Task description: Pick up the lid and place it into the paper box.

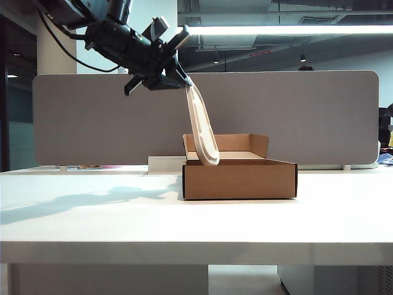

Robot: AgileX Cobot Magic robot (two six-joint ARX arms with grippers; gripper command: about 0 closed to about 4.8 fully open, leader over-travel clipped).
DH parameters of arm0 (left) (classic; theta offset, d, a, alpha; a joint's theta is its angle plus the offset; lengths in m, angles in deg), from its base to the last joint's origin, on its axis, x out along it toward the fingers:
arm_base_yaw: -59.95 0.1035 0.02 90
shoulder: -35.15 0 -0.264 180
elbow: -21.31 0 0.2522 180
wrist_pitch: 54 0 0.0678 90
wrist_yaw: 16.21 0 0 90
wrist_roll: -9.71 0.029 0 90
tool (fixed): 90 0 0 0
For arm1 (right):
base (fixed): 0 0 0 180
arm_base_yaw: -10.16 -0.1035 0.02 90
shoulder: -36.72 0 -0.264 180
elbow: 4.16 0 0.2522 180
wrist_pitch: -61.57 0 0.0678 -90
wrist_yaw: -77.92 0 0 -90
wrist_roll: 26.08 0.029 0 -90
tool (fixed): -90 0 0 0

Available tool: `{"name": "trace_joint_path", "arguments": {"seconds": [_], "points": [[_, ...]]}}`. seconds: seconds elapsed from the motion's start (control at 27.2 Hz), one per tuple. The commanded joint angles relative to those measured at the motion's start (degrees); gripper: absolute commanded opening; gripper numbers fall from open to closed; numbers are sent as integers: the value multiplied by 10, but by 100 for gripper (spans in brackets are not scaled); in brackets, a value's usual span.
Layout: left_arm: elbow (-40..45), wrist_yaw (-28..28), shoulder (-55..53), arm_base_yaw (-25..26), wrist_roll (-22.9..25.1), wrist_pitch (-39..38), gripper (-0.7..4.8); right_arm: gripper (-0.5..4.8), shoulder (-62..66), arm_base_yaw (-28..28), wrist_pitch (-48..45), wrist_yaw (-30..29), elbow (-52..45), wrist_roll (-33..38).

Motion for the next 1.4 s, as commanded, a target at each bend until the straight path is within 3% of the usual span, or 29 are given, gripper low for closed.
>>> {"name": "trace_joint_path", "arguments": {"seconds": [0.04, 0.29, 0.4, 0.59, 0.92, 1.25, 1.4], "points": [[-9, 1, 1, -22, 2, 14, -6, -8, 0, 0, -10, -1, -3, 2], [-10, -16, -36, -59, -17, 62, -6, -8, 0, 0, -10, -1, -3, 2], [-10, -66, -68, -74, -74, 98, -6, -8, 0, 0, -10, -2, -3, 2], [-10, -63, -88, -76, -151, 132, -6, -8, 0, 0, -10, -13, -3, 2], [-10, -48, -92, -79, -157, 146, -6, -8, 0, 0, -10, -19, -3, 2], [-10, -17, -98, -87, -157, 73, -4, -8, 0, 0, -10, -19, -3, 2], [-10, 4, -99, -87, -156, 70, 106, -8, 0, 0, -10, -19, -3, 2]]}}
